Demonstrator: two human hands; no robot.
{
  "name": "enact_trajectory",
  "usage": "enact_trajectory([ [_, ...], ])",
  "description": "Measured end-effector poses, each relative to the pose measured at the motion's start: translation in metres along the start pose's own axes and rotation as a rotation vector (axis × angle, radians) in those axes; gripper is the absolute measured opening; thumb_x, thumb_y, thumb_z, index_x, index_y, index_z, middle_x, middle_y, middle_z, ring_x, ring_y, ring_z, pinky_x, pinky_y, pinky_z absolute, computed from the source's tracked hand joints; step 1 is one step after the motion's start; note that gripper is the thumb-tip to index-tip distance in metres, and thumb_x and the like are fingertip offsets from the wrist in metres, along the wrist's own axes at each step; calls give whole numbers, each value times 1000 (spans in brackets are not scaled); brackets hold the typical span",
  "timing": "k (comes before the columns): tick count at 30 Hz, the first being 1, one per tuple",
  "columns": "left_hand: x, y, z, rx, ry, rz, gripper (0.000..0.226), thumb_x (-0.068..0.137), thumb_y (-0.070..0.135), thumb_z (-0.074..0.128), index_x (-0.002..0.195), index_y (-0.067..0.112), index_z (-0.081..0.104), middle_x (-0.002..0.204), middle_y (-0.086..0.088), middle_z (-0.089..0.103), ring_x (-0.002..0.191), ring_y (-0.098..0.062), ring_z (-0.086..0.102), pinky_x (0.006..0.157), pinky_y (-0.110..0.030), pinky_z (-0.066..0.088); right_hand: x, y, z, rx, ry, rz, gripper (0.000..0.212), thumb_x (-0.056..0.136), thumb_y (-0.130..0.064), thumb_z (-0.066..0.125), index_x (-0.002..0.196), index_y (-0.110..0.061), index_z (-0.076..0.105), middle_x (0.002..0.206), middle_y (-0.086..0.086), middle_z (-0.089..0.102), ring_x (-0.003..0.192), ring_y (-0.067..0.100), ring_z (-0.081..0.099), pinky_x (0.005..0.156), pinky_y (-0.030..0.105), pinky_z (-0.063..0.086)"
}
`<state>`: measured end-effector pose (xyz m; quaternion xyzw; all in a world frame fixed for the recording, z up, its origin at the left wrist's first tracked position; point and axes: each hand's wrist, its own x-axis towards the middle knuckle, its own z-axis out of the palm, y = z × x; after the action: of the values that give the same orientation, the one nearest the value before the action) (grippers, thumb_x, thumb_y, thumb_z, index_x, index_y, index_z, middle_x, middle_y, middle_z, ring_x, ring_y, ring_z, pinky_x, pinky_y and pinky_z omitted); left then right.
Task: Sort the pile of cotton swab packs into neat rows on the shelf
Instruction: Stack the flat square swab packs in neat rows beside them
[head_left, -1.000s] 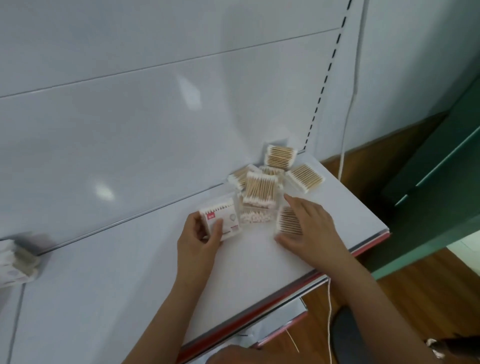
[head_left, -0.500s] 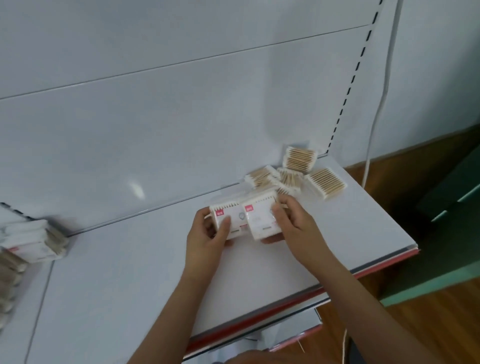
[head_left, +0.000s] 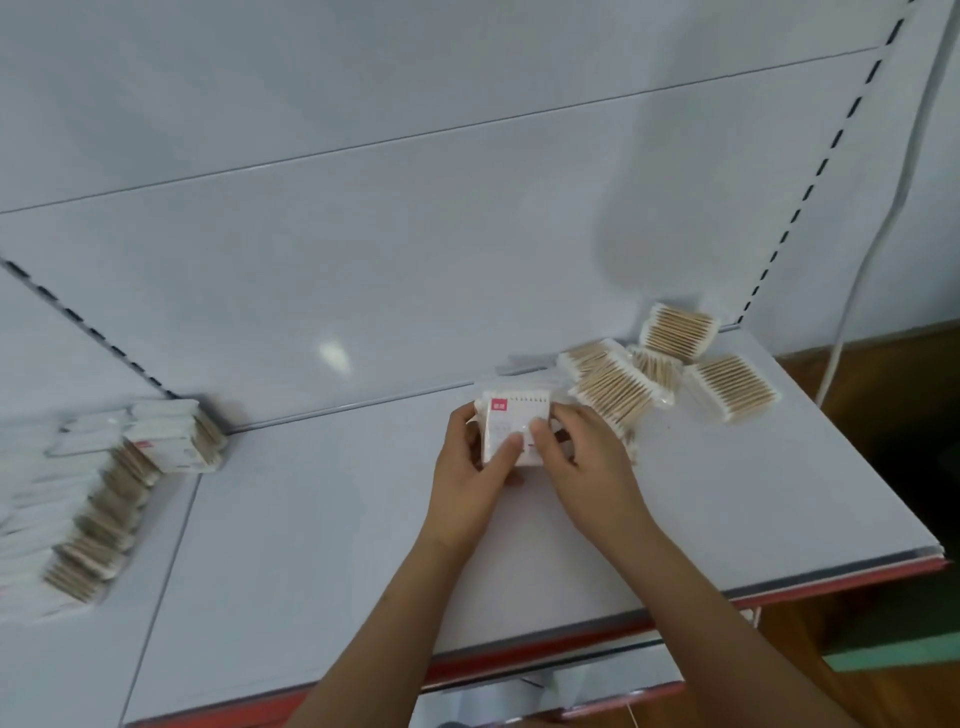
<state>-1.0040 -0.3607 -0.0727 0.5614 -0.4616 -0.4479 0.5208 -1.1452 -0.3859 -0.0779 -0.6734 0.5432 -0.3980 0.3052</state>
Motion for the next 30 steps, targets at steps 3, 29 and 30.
enact_trajectory([
  [3, -4, 2, -2, 50, -9, 24, 35, 97, 12, 64, 129, 19, 52, 113, 7, 70, 102, -11, 69, 82, -31, 58, 6, -8, -2, 13, -22, 40, 25, 94, -42, 61, 107, -20, 63, 97, -8, 65, 85, 1, 60, 70, 15, 46],
  [29, -89, -8, -306, 1100, 986, -21, 50, 89, 32, 72, 137, 27, 57, 146, -11, 43, 134, -35, 32, 100, -53, 37, 0, -187, 280, 162, -303, -27, 53, 80, -28, 82, 124, -13, 55, 115, 2, 49, 90, 4, 45, 71, 1, 34],
  [30, -89, -13, -309, 1074, 983, -17, 51, 89, 33, 73, 137, 26, 57, 144, -13, 43, 130, -35, 34, 97, -52, 40, -2, -188, 285, 174, -260, 2, 57, 80, -27, 82, 126, -10, 52, 117, 3, 48, 90, 2, 41, 72, -3, 32],
])
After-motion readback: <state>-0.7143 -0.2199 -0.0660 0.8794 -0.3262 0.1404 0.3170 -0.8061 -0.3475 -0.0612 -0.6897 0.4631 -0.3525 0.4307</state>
